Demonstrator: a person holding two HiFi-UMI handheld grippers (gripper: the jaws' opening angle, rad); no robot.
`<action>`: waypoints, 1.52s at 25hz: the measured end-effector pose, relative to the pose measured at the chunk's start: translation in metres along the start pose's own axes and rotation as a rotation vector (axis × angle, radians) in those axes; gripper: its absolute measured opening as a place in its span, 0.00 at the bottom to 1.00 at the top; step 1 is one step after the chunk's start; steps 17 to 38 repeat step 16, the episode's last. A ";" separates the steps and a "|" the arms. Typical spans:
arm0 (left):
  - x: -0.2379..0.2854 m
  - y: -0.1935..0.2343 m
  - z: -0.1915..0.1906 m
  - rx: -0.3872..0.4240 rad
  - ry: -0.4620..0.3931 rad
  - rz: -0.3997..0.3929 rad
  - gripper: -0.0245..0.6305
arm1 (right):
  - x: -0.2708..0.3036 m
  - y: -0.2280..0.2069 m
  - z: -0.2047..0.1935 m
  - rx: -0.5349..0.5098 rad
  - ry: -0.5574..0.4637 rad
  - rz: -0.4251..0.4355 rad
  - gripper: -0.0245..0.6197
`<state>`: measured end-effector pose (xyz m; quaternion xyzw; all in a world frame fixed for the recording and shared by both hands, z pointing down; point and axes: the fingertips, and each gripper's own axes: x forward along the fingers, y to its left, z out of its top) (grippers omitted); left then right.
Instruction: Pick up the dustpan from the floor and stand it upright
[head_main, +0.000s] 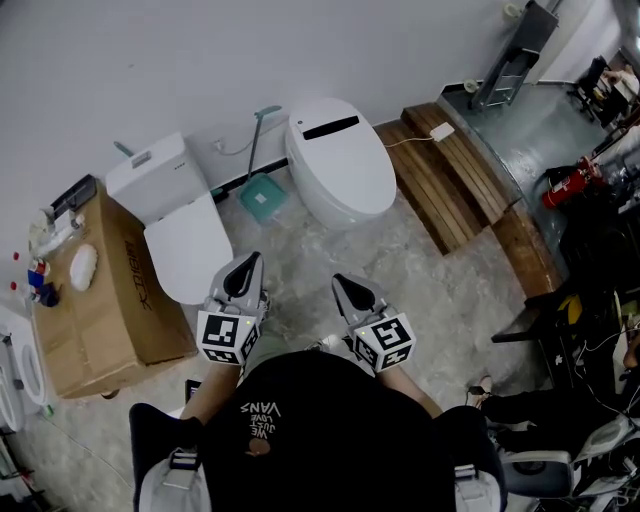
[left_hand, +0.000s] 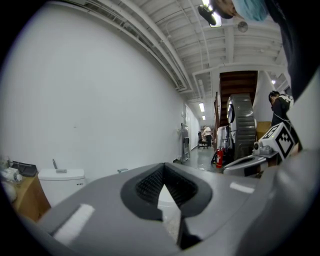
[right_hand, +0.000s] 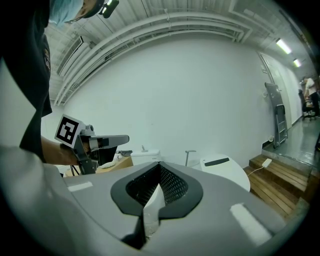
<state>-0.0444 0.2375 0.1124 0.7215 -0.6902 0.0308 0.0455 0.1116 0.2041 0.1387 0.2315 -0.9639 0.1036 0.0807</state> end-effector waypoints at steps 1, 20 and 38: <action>-0.001 0.002 -0.001 0.000 0.000 0.003 0.12 | 0.001 0.000 0.000 0.001 -0.004 -0.002 0.04; -0.001 -0.008 -0.011 -0.011 0.021 -0.014 0.11 | -0.002 0.005 -0.001 0.029 -0.019 -0.009 0.04; -0.001 -0.008 -0.011 -0.011 0.021 -0.014 0.11 | -0.002 0.005 -0.001 0.029 -0.019 -0.009 0.04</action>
